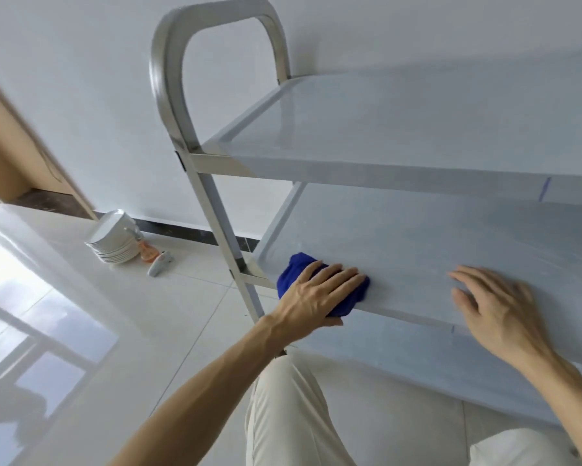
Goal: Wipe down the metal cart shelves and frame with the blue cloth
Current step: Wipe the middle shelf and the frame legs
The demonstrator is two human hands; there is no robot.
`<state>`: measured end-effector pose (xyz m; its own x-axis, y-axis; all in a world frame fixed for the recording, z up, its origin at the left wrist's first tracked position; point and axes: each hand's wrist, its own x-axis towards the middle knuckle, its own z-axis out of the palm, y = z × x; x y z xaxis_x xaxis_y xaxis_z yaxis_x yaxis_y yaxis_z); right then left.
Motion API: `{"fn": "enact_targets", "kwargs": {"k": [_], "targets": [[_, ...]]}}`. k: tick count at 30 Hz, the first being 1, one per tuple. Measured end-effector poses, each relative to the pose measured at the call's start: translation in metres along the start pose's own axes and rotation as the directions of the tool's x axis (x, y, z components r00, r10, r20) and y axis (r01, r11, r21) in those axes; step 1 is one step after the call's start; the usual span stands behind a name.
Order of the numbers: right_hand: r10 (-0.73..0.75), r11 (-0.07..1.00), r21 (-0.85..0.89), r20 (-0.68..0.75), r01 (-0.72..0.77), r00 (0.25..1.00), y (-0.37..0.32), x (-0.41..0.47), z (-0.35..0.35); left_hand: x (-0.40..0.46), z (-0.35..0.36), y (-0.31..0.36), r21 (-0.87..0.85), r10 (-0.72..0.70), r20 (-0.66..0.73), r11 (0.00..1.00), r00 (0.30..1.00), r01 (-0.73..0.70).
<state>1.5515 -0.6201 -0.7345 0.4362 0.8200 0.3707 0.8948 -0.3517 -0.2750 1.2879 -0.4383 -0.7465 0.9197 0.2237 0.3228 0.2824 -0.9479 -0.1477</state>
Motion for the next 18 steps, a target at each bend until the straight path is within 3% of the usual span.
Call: {"fn": "enact_targets", "kwargs": {"k": [4,6,8,10,11,14,16,18], "targets": [[-0.006,1.000,-0.029,0.015,0.007,1.000,-0.002,-0.001,-0.003,-0.034,-0.013,-0.036,0.002,-0.191,-0.016,0.982,0.982,0.191],[0.014,0.999,-0.033,0.031,-0.013,0.999,-0.004,-0.002,-0.004,-0.050,-0.023,-0.046,-0.189,-0.270,-0.088,0.950,0.959,0.250],[0.007,0.999,-0.045,0.013,-0.006,1.000,-0.003,-0.002,-0.004,-0.061,-0.038,-0.048,-0.471,-0.422,-0.113,0.820,0.900,0.325],[-0.011,0.999,-0.042,-0.018,0.010,1.000,-0.002,-0.002,-0.003,-0.069,-0.050,-0.044,-0.752,-0.653,-0.076,0.534,0.753,0.387],[-0.016,0.999,-0.030,-0.033,0.015,0.999,-0.001,-0.002,-0.002,-0.073,-0.056,-0.043,-0.859,-0.767,-0.067,0.370,0.638,0.354],[-0.016,1.000,0.010,-0.063,0.017,0.998,-0.002,-0.002,0.000,-0.085,-0.074,-0.047,-0.995,-0.958,-0.035,0.060,0.283,0.080],[-0.003,0.999,0.034,-0.053,0.005,0.999,-0.006,-0.001,0.002,-0.088,-0.094,-0.057,-0.993,-0.992,0.037,-0.050,0.124,-0.107],[0.010,0.998,0.059,-0.045,-0.008,0.999,-0.010,0.000,0.002,-0.084,-0.113,-0.073,-0.985,-0.999,-0.001,-0.005,0.037,-0.173]]}}
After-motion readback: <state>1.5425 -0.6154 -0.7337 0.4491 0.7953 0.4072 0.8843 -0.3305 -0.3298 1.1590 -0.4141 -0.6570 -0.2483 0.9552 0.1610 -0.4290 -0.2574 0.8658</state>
